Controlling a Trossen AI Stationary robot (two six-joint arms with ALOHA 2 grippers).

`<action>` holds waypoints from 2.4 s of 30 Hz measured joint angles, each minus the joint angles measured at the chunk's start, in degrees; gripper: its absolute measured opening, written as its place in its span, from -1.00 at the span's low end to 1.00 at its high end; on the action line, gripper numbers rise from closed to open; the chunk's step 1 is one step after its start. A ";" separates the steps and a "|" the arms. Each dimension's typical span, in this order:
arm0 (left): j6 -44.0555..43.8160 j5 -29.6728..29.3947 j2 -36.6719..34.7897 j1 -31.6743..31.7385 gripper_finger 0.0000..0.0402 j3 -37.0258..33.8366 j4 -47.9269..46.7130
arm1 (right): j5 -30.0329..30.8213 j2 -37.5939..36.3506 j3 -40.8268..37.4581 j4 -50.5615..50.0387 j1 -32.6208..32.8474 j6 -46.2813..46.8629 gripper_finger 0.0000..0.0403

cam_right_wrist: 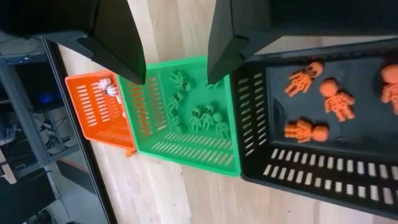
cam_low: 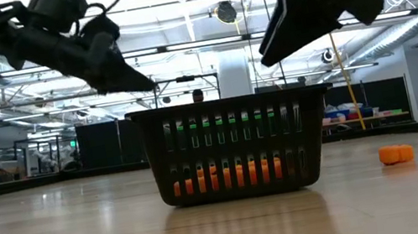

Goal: Sort Halloween decoration
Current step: Put the white skeleton toy into the orange bin

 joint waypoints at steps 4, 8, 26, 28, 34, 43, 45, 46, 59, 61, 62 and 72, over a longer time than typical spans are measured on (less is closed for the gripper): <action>9.43 0.02 -1.29 -0.83 -0.58 0.02 0.87 | 0.09 0.00 0.00 -0.20 0.90 0.61 -0.21; 16.05 0.01 -1.40 -1.35 -0.58 0.02 2.61 | 0.15 0.00 0.00 -0.16 1.30 0.64 -0.21; 36.44 -0.03 -1.41 -1.42 -0.58 0.04 3.57 | 1.80 -0.02 0.00 0.13 1.20 0.67 -0.21; 38.14 -0.03 -1.42 -1.41 -0.58 0.04 3.55 | 1.79 -0.02 0.00 0.09 1.20 0.66 -0.21; 38.36 -0.03 -1.44 -1.42 -0.58 0.04 3.53 | 1.79 -0.02 0.00 0.14 1.20 0.63 -0.21; 34.67 -0.35 -1.46 -1.42 -0.58 0.11 2.81 | 1.77 -0.02 0.00 0.46 1.20 0.41 -0.21; 28.49 -0.36 -1.46 -1.42 -0.58 0.11 2.82 | 1.77 -0.02 0.00 0.46 1.20 0.41 -0.21; 25.39 -0.36 -1.46 -1.42 -0.58 0.11 2.86 | 1.75 -0.02 0.00 0.46 1.20 0.41 -0.21; 15.70 -4.77 2.09 -1.69 -0.58 6.40 -2.08 | 1.54 -0.02 0.00 0.34 1.20 -1.07 -0.21; 15.72 -7.29 4.76 -1.69 -0.58 9.92 -6.55 | 1.55 -0.02 0.00 0.19 1.20 -1.42 -0.21; 15.74 -7.87 6.34 -1.69 -0.58 11.82 -8.12 | 1.55 -0.02 0.00 0.07 1.20 -1.55 -0.21; 15.65 -7.98 24.75 -1.64 -0.58 30.73 -23.13 | 1.45 -0.02 0.00 -0.43 1.20 -0.03 -0.21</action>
